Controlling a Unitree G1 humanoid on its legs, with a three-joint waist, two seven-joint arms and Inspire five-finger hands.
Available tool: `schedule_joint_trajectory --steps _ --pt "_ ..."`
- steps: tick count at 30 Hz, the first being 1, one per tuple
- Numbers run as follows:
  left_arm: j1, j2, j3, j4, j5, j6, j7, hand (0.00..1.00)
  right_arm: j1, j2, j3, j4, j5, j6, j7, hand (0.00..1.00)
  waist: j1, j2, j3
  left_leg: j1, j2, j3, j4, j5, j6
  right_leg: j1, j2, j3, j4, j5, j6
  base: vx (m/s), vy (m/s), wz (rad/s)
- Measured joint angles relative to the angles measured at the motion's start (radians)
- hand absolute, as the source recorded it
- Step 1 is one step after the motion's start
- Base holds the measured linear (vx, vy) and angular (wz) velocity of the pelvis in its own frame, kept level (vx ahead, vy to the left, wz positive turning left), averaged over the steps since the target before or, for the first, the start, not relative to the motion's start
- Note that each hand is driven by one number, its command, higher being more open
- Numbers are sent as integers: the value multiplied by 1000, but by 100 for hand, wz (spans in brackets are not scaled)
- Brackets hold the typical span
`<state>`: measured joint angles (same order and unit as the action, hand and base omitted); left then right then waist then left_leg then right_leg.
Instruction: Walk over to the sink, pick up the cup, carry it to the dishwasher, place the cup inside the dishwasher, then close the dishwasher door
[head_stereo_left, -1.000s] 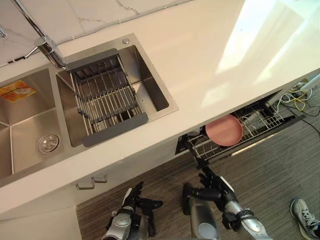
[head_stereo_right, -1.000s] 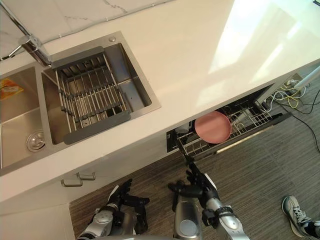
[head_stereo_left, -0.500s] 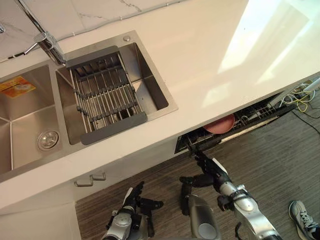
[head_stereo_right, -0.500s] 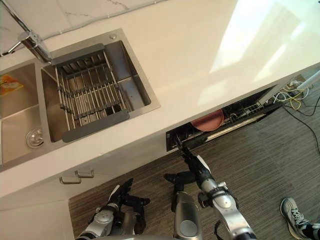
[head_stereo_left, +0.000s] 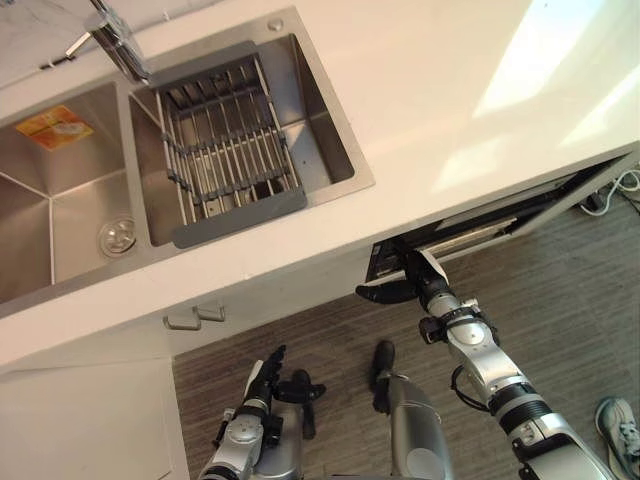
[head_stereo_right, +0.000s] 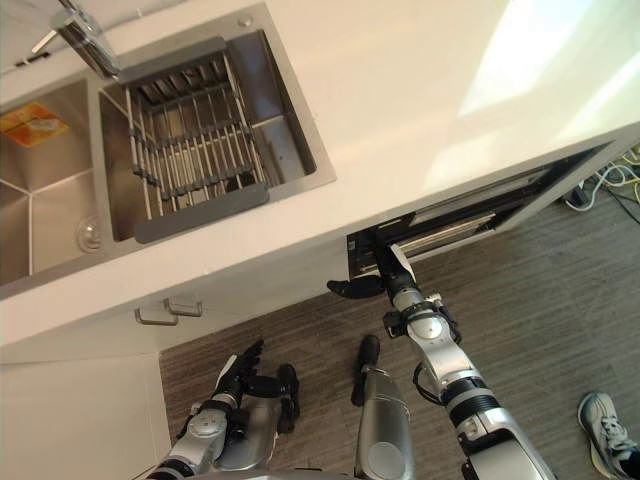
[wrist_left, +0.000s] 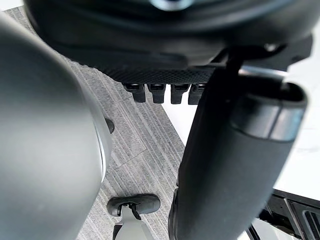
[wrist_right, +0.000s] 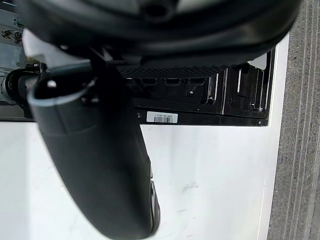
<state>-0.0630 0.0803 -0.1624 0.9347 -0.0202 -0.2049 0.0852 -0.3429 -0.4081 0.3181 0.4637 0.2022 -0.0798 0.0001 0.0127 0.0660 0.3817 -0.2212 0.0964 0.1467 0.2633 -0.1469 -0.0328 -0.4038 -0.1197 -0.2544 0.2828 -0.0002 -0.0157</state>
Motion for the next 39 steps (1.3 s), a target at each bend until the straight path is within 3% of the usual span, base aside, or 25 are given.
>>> schedule_joint_trajectory --steps 7,14,19,23,29,39 --pt "-7 -2 0 -3 1 -2 2 100 12 -1 7 -35 -7 -2 8 100 -1 -3 11 4 14 -1 -7 2 -8 1 13 -10 -2 15 -12 24 -37 -1" --pt "-10 -11 2 15 3 1 0 100 220 -26 -57 -272 -36 2 60 100 -7 -8 12 74 20 -1 -69 19 -22 55 25 -18 -15 11 -13 97 9 1" --pt "3 4 10 49 11 3 -2 100 402 2 -98 -406 -80 -26 121 100 -31 -39 -18 148 13 3 -122 26 -32 114 25 -16 -44 2 2 112 68 0" --pt "36 18 9 62 23 7 -5 100 523 72 -121 -408 -111 -64 148 100 -36 -65 -90 193 3 5 -147 26 -32 159 26 -10 -74 1 16 88 62 -3" --pt "87 20 19 79 23 11 -9 100 587 180 -200 -237 -189 -95 145 100 -38 -64 -193 241 -8 4 -162 28 -29 237 25 -12 -151 26 38 34 51 2" --pt "113 26 39 94 22 27 -20 100 561 241 -412 248 -193 -64 54 100 -36 -45 -225 279 -6 4 -206 32 -23 333 44 -19 -317 115 42 -23 11 1"
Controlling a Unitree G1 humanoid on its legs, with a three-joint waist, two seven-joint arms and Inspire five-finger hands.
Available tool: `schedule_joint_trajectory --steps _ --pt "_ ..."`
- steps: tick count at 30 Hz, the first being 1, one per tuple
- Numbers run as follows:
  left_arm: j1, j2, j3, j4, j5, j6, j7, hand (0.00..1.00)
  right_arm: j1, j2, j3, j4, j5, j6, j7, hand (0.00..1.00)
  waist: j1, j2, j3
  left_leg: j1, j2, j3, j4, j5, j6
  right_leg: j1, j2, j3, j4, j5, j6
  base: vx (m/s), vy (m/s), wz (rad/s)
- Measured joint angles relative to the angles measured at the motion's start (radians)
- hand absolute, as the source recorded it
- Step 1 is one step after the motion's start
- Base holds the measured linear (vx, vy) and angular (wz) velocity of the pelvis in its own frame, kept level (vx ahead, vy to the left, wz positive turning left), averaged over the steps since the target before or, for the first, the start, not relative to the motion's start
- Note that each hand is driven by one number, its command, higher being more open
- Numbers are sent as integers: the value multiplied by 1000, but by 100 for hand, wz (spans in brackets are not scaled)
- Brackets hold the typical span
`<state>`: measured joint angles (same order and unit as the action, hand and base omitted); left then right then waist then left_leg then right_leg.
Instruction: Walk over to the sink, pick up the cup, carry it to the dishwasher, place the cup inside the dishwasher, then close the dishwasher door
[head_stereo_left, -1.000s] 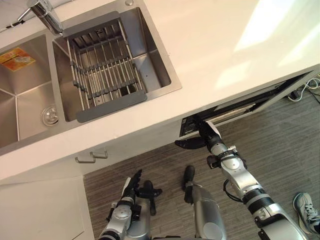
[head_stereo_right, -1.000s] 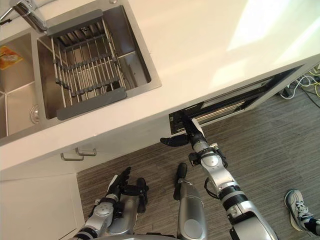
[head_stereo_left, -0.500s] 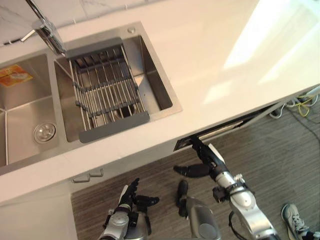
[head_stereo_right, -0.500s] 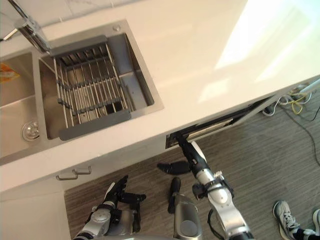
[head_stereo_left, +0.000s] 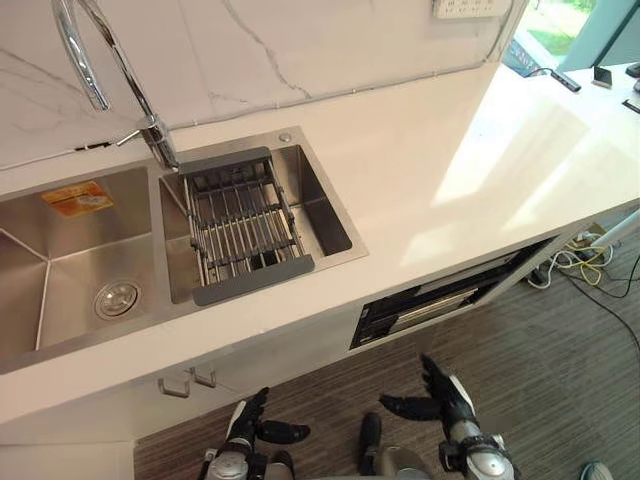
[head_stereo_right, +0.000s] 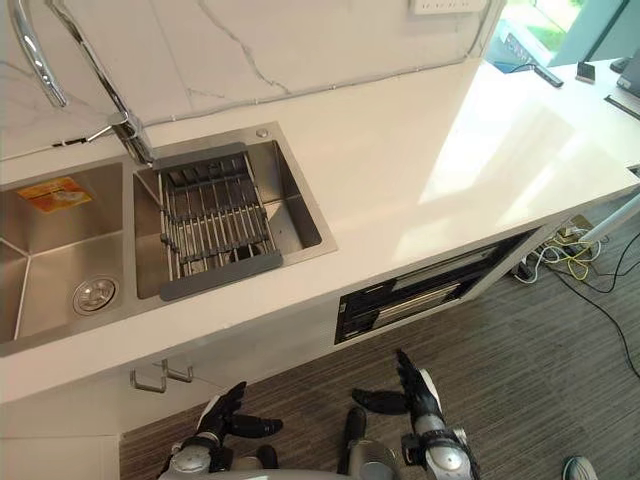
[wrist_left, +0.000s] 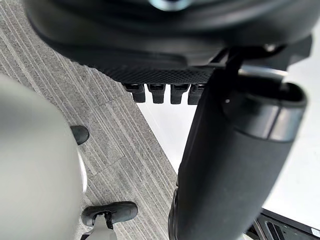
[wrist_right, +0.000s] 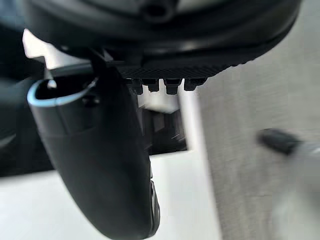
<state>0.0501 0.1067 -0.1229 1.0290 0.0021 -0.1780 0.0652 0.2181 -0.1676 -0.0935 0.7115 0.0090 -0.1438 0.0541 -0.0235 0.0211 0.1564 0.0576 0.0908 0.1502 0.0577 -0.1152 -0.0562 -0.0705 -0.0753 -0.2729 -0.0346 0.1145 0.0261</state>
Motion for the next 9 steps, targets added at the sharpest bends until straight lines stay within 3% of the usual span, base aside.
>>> schedule_joint_trajectory --steps 9 --pt "12 -8 45 8 0 2 -5 100 -10 11 -127 167 55 23 -28 100 5 1 -22 23 -1 -8 -14 -3 -4 44 8 -10 -52 20 3 2 3 2"
